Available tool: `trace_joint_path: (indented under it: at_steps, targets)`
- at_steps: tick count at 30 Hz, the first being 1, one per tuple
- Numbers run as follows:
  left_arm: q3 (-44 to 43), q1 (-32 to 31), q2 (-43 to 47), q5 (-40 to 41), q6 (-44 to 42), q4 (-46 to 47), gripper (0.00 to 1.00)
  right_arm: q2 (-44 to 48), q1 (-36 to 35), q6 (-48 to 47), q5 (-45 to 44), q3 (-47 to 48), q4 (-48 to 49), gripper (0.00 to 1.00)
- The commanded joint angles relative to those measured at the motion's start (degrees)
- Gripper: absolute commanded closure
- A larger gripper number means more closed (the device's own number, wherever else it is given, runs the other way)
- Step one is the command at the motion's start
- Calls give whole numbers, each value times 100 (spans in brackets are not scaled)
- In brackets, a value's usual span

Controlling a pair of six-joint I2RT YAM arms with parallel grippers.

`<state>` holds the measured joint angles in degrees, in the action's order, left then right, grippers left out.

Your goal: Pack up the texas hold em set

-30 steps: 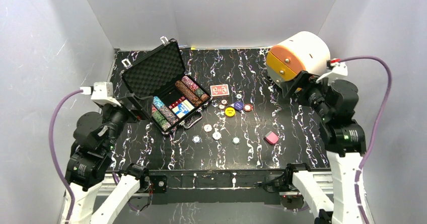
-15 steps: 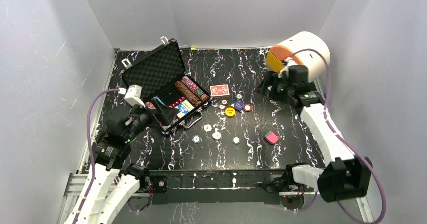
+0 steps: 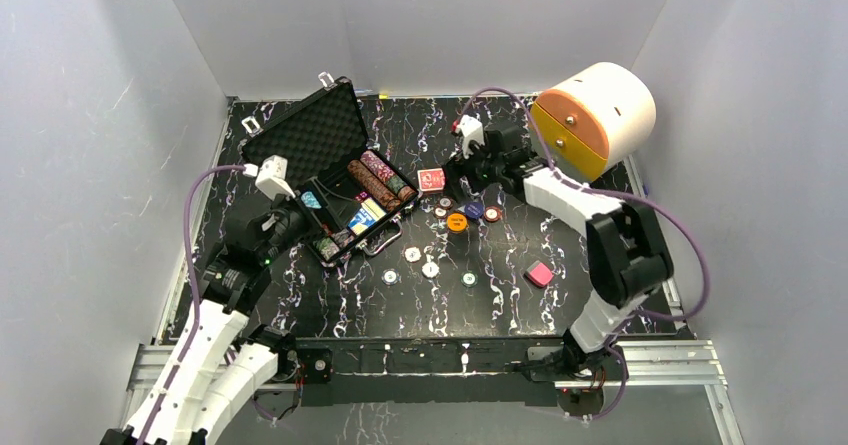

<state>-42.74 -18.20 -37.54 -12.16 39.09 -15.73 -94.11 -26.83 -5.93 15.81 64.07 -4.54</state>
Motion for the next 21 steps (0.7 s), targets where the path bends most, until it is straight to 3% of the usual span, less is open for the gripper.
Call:
trace_joint_path:
  at_steps: [1, 5, 9, 15, 21]
  targets:
    - [-25, 22, -201, 33, 228, 395, 2, -726, -3, -1558, 433, 638, 773, 2]
    - [-91, 26, -533, -75, 276, 571, 2, -1768, -3, -2845, 880, 1668, -75, 2]
    - [-67, 26, -867, -252, 231, 683, 2, -2612, 5, -3236, 693, 2567, -402, 2]
    - [-452, 26, -1339, 21, -302, 34, 2, -3189, 30, -4247, 1829, 3507, -1815, 2]
    - [-335, 27, -1279, 144, -194, 137, 2, -3667, 53, -4867, 2327, 4073, -2972, 3]
